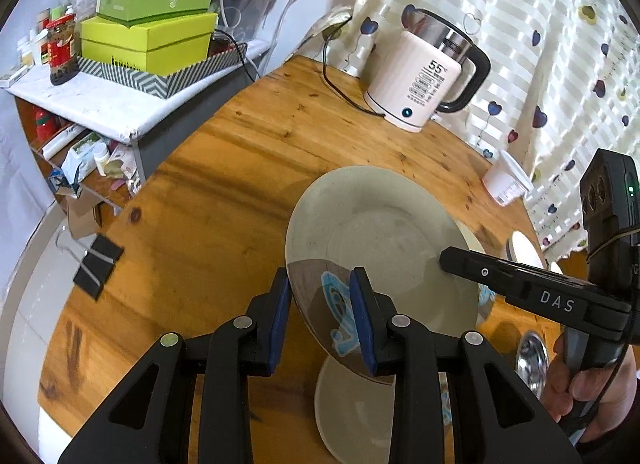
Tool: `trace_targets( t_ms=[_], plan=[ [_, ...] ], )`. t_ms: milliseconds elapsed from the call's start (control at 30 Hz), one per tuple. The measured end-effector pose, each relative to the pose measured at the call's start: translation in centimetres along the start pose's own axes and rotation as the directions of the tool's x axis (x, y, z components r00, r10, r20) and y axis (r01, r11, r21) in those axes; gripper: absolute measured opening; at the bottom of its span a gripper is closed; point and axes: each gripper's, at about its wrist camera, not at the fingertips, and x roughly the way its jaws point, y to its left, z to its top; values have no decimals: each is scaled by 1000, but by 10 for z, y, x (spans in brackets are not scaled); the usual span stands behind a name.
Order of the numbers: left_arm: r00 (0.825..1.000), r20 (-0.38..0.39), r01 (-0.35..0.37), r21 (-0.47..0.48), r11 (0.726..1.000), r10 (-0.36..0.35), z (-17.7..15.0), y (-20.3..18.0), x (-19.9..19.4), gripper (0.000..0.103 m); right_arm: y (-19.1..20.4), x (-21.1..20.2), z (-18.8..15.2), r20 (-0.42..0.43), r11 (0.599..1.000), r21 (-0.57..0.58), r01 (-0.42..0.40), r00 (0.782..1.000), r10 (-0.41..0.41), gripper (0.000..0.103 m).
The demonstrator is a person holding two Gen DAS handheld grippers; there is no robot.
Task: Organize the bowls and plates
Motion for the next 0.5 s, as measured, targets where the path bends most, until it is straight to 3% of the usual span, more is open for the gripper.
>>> trace_targets(
  t_ms=[500],
  plan=[
    [998, -56, 2, 30, 1000, 0, -53, -17, -10, 31, -11, -16, -66, -22, 999, 44, 10, 1000, -9, 25]
  ],
)
